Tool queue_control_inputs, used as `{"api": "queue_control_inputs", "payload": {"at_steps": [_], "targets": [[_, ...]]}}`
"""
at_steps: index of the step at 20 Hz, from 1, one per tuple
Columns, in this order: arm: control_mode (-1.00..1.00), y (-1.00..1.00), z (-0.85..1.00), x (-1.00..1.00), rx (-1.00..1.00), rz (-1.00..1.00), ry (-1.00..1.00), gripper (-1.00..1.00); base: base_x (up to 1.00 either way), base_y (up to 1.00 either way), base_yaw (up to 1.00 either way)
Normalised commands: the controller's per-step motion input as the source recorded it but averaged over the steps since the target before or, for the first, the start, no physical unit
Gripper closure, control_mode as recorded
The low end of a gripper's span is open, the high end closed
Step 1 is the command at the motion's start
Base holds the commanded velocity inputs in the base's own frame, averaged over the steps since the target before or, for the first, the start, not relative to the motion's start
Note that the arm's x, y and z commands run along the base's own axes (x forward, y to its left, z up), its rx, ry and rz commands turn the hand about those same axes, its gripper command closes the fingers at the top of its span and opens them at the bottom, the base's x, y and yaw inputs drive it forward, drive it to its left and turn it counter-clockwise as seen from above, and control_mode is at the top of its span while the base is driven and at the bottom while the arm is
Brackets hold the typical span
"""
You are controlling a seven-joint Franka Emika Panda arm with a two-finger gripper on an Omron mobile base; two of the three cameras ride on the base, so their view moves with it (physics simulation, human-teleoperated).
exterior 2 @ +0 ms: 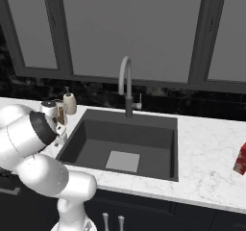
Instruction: Pick the corn from the sink and place it in the bowl. Then pick the bowl and place it in the microwave. Then close the microwave door and press the start button.
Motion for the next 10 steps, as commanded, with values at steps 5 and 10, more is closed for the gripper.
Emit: {"api": "queue_control_inputs", "payload": {"at_steps": [5, 10], "targets": [[-1.0, 0.2, -0.35, 0.0, 0.0, 0.0, 0.05, 1.0, 0.0, 0.0, 0.0], [-1.0, 0.19, 0.0, -0.05, 0.0, 0.0, 0.0, 1.0, 0.0, 0.0, 0.0]]}}
